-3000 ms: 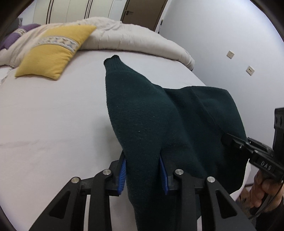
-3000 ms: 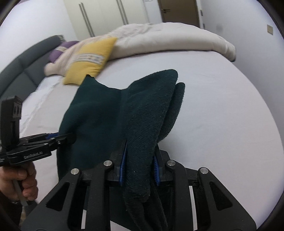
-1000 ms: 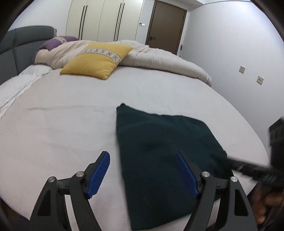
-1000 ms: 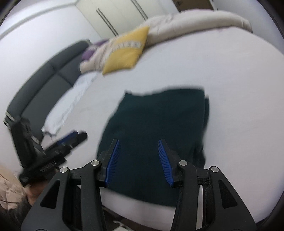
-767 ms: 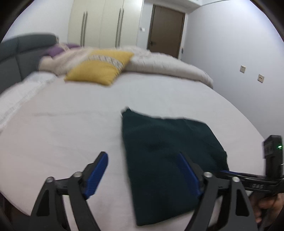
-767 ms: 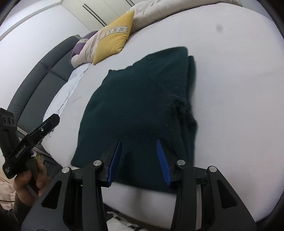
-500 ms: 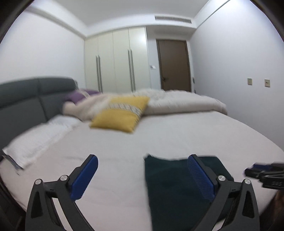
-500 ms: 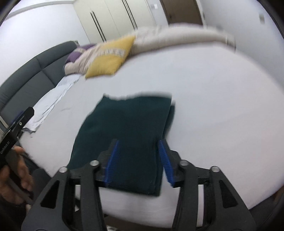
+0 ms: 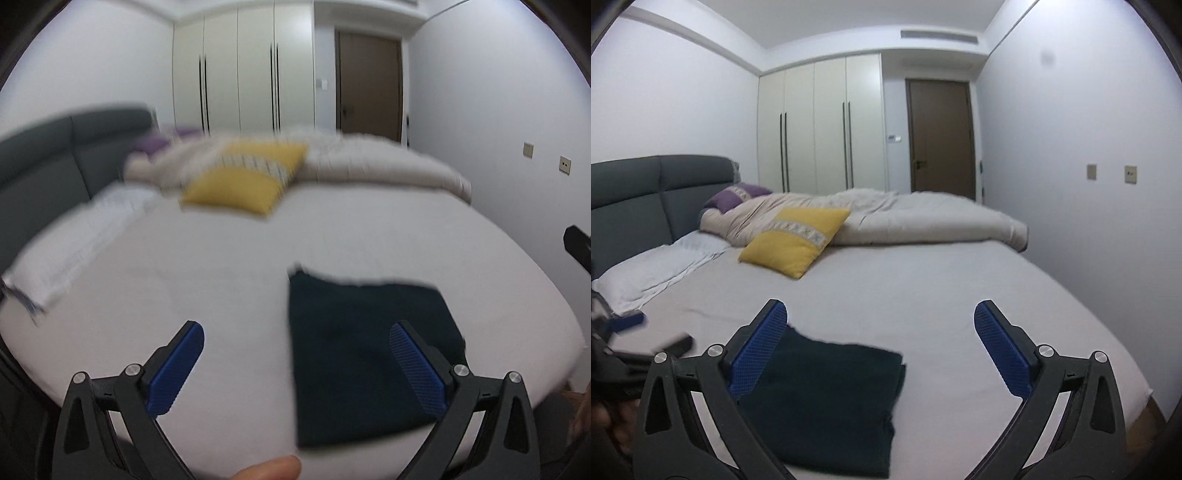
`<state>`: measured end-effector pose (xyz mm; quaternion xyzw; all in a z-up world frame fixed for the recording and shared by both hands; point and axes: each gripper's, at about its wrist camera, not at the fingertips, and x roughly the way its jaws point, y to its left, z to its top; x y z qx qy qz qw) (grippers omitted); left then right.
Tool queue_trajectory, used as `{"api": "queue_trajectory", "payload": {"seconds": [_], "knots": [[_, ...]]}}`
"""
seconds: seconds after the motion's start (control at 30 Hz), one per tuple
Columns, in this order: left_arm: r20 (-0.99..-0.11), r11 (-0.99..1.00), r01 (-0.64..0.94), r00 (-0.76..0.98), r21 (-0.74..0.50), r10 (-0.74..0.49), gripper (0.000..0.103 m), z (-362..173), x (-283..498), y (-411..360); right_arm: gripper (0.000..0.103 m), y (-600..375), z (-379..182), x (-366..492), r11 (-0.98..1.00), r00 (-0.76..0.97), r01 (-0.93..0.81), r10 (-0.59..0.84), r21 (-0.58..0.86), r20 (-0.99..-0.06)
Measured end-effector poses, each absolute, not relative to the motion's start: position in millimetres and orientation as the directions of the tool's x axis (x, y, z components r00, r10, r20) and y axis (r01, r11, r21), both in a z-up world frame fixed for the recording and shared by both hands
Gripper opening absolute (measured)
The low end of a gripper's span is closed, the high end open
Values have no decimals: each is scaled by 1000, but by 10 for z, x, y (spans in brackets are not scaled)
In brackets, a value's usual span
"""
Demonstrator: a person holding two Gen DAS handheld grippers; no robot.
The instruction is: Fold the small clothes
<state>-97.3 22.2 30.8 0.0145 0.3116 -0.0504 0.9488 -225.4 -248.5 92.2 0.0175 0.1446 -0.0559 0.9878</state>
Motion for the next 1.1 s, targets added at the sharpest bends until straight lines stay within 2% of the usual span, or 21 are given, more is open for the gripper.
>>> {"api": "queue_trajectory", "payload": {"seconds": [0.1,0.17,0.27,0.37,0.63,1.1], "knots": [[-678,993,114,726,-42,-112,103,31,-866,203,103,-2469,746,-2097,992,897,129,-119,-7,-426],[-698,994,104,709,-34,-99,103,-96,-862,175,103,-2491,536,-1913,991,842,136,-104,21,-529],[-719,995,92,689,-33,-87,103,-220,-827,179,103,-2558,290,-1809,983,797,163,-83,82,-598],[-740,996,83,668,-36,-82,103,-336,-805,200,103,-2584,9,-1632,977,749,201,-111,64,-653],[-772,997,69,632,-31,-67,103,-572,-747,253,103,-2481,-484,-1428,981,695,192,-142,-8,-704],[-788,997,69,612,-31,-67,103,-674,-722,315,103,-2254,-652,-1519,988,654,149,-131,-43,-745]]}}
